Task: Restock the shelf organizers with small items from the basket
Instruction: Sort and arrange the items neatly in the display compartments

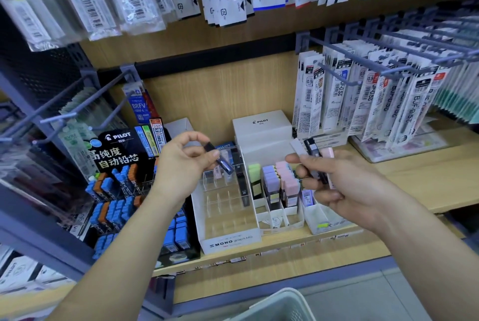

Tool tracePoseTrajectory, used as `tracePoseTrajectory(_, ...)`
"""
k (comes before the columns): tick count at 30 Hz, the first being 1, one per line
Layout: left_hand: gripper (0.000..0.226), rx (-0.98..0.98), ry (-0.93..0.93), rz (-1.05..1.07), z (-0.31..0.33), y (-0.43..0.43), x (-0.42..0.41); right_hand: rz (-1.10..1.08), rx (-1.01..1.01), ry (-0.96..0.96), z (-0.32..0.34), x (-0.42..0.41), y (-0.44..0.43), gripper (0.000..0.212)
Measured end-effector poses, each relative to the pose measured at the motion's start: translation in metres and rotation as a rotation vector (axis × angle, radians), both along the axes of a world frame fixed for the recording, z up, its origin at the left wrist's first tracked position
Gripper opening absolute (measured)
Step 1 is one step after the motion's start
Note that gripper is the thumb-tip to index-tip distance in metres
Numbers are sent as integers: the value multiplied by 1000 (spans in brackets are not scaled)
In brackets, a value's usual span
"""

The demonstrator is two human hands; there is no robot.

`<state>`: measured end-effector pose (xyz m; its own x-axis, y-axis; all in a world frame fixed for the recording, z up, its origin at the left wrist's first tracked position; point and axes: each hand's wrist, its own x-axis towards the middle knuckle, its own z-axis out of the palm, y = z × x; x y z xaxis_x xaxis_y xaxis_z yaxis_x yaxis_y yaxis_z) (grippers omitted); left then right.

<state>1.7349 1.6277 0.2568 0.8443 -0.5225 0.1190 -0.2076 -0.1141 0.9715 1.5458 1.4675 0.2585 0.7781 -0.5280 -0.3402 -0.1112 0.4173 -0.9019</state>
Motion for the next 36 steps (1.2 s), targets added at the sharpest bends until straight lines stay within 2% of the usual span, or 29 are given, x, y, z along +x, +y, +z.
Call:
tracePoseTrajectory(5, 22, 142, -148, 69, -13, -9, -3, 10, -61, 11, -2, 3, 8, 14)
tracePoseTrajectory(12, 21, 76, -226, 198, -18, -28, 6, -55, -48, 26, -5, 5, 8, 14)
tracePoseTrajectory(22, 15, 316, -373, 38, -34, -42, 11, -35, -57, 50, -7, 7, 9, 18)
tracePoseTrajectory(26, 13, 354, -453, 29, -40, -42, 11, -3, -70, 67, -6, 6, 10, 18)
tracePoseTrajectory(31, 19, 493, -680, -2, -37, -43, 12, 57, -97, 52, -6, 4, 11, 11)
tracePoseTrajectory(36, 24, 488, -600, 3, -30, -40, 8, 124, -132, 52, -12, 6, 14, 8)
